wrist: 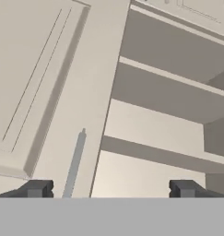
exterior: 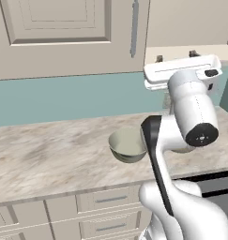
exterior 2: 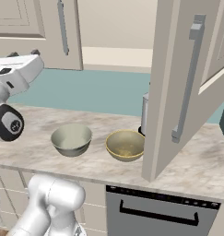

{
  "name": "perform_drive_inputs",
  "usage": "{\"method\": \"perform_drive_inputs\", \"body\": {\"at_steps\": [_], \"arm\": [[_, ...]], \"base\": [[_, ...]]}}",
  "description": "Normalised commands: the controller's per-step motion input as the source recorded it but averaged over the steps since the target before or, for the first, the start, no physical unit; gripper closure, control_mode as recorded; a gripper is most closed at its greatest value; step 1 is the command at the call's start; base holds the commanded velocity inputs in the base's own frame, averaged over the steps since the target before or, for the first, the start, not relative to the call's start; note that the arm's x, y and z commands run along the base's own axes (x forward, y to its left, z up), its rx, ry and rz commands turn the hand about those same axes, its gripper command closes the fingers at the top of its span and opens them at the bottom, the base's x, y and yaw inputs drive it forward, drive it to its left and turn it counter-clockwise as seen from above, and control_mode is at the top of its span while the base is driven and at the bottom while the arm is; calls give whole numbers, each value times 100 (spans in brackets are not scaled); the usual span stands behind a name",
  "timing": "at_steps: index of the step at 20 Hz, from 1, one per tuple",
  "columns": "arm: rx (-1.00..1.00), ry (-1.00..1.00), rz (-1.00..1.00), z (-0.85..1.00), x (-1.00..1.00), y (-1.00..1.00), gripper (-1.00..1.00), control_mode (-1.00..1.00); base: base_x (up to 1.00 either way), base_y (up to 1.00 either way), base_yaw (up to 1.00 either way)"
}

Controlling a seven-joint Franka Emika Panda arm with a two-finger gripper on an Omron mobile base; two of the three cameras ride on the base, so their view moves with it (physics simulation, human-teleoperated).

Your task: Open the cabinet. Pick the bowls from the counter and place them in the cabinet. Then close the cabinet.

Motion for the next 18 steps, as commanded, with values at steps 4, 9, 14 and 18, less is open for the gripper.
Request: {"method": "perform_drive_inputs", "body": {"at_steps": [4,9,14,18], "arm": [[4,11,-3,6,68,-8,-100,-100],[4,9,5,0,60,0,-100,-100],[5,11,10,0,70,0,-100,-100],[4,12,11,-3,80,0,-100,-100]], "base": [[0,0,0],[0,0,0],[0,0,0],[0,0,0]]}}
